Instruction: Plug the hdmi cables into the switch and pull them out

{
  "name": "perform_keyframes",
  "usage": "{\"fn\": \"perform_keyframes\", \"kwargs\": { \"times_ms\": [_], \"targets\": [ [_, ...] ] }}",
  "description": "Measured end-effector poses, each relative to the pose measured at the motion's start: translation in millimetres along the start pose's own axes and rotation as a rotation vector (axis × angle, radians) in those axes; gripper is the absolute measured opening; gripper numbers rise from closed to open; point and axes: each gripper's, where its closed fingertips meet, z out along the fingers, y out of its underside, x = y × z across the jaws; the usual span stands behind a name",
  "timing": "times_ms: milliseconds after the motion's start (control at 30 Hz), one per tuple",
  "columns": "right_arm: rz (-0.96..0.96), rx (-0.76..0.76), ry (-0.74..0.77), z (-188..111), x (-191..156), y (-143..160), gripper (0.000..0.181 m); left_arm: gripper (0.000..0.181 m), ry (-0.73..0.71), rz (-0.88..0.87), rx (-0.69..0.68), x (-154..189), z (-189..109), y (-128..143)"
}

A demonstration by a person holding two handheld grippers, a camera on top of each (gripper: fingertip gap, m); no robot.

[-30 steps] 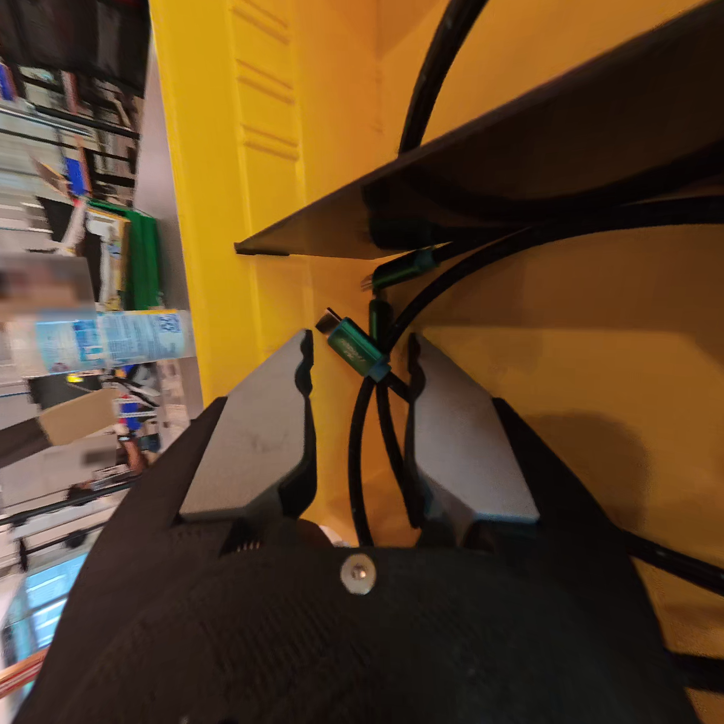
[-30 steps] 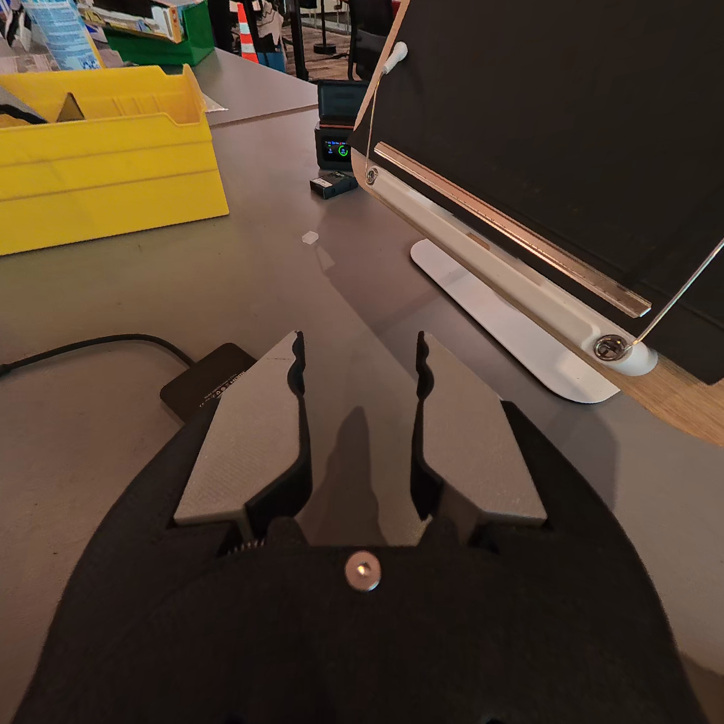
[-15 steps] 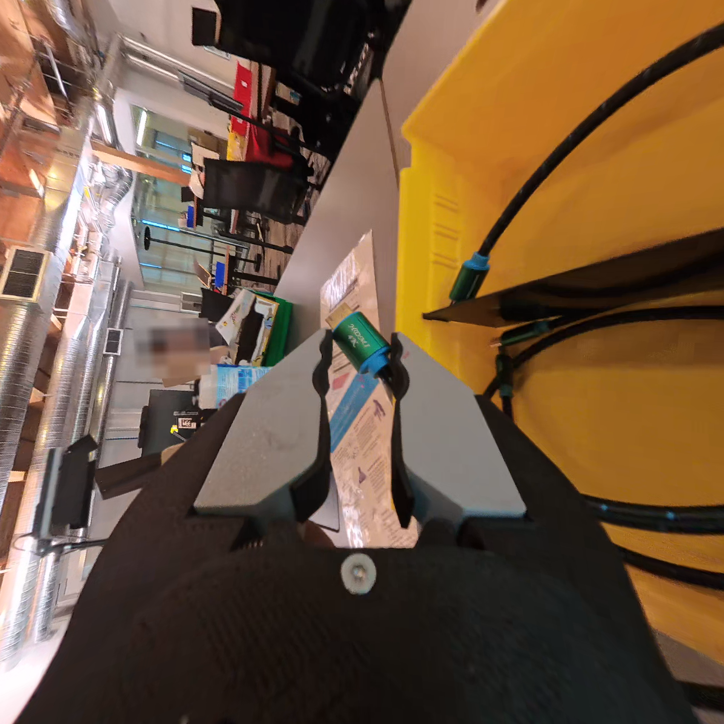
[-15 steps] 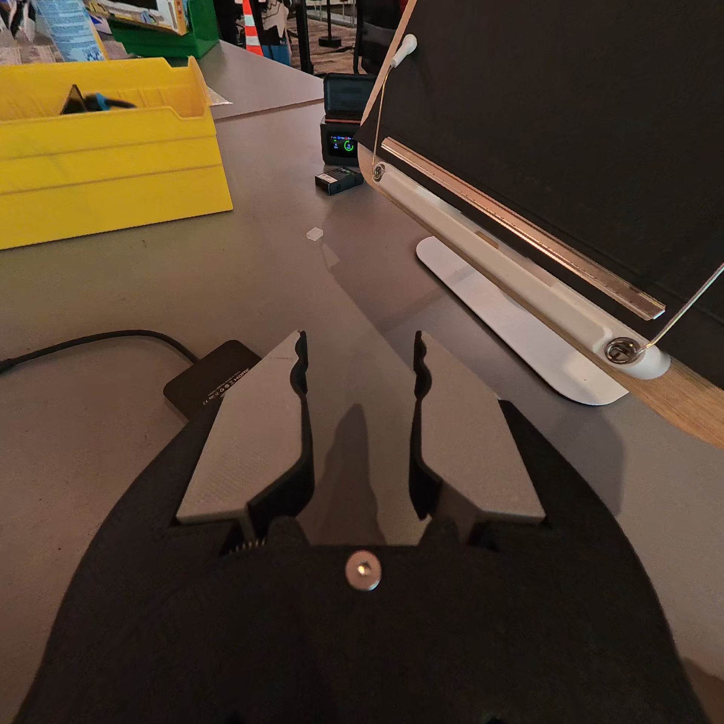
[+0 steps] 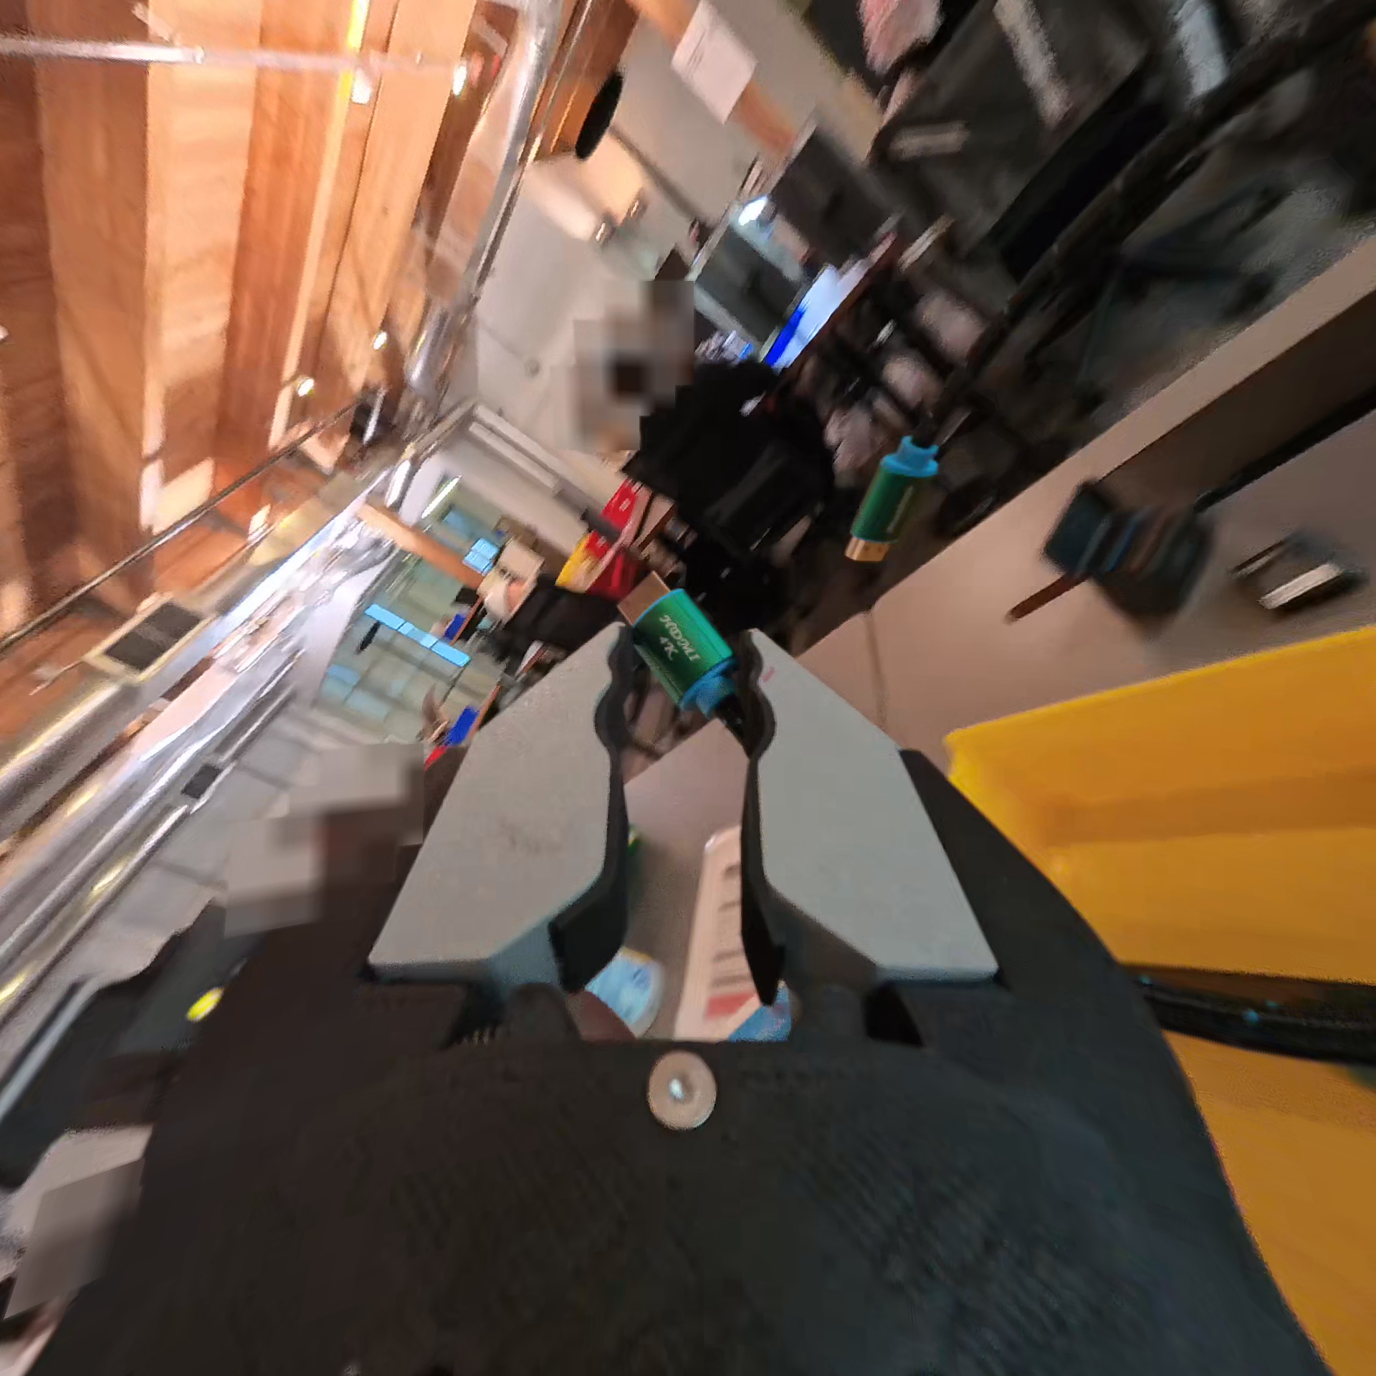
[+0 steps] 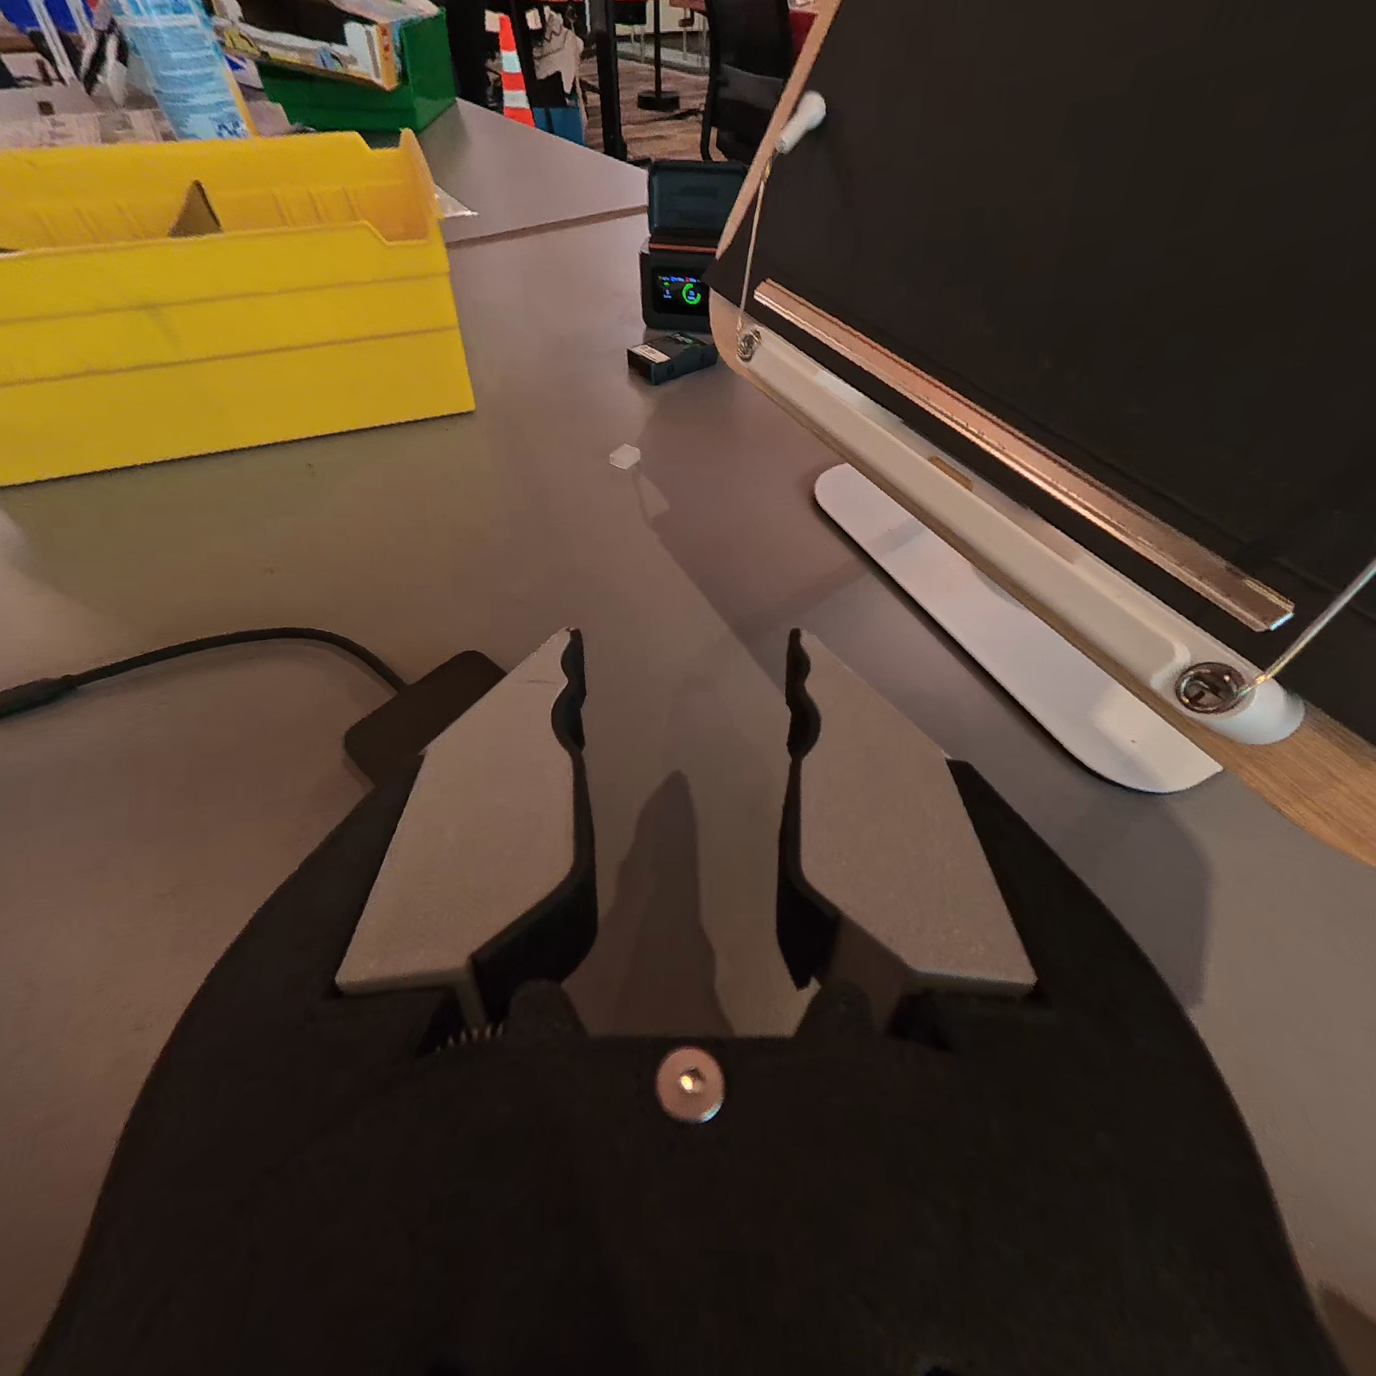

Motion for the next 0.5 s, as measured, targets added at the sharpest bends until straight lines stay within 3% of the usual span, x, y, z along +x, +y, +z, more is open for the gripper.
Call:
{"fn": "perform_keyframes", "kwargs": {
  "times_ms": [33, 200, 367, 500],
  "targets": [
    [0.005, 0.015, -0.015, -2, -2, -3, 0.052, 0.026, 0.046, -0.022, 0.048, 13, -6, -18],
    [0.06, 0.074, -0.018, -12, 7, -14, 0.053, 0.026, 0.312, -0.02, 0.212, 129, -38, -79],
    [0.12, 0.087, 0.083, -24, 36, -14, 0.051, 0.026, 0.627, -0.023, 0.26, 286, -67, -105],
    [0.151, 0.098, 0.136, -34, 52, -14, 0.051, 0.026, 0.853, -0.083, 0.257, 389, -84, -120]
  ]
}}
